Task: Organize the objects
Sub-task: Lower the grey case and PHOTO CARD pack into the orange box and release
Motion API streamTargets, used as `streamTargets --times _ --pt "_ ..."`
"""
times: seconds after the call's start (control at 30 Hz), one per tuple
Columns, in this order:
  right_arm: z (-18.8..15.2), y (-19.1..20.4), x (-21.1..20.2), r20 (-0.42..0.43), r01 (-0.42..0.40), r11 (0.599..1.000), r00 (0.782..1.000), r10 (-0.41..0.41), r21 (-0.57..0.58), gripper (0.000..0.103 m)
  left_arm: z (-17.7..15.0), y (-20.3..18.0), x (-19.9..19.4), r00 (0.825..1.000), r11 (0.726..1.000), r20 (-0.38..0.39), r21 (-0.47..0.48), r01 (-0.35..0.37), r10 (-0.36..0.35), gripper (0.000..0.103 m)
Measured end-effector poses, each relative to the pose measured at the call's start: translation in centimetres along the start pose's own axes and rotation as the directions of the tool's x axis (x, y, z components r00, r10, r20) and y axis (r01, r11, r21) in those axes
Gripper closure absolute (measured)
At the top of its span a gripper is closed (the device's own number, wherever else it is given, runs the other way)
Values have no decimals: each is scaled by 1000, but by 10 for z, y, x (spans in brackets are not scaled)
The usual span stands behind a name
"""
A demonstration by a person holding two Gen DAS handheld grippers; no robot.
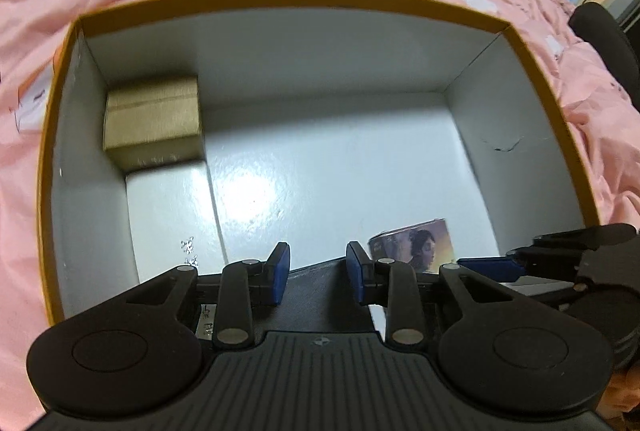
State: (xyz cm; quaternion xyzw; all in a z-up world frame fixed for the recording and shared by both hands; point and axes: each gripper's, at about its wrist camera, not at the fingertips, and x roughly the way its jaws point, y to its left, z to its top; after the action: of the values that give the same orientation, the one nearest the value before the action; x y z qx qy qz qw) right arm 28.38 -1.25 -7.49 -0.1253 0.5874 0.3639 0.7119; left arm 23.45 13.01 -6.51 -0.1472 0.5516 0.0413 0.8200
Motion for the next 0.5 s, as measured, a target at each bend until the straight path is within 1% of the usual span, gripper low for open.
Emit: streamTargets --times 0.03,0.13,0.27,0.4,0.47,0.5 --pt "-1 0 0 -1 -1 1000 1000 1 -1 56 0 1 1 1000 1000 -2 -4 -3 3 68" --pt "1 2 2 -4 -8 1000 1000 8 -6 56 0 5 0 1000 1000 -8 -10 13 -13 69" --pt "3 2 5 -4 -22 1000 1000 22 -11 55 1 6 1 998 999 -45 -3 32 -32 69" --pt "2 4 7 -2 -42 998 999 42 -35 60 3 4 0 998 999 -57 12 34 -33 69" --pt "2 8 7 -3 -59 996 998 58 -60 65 4 4 0 997 999 -62 20 41 -40 69" --pt "1 9 7 1 -59 996 998 59 -69 65 4 5 0 997 999 -62 18 44 -43 69"
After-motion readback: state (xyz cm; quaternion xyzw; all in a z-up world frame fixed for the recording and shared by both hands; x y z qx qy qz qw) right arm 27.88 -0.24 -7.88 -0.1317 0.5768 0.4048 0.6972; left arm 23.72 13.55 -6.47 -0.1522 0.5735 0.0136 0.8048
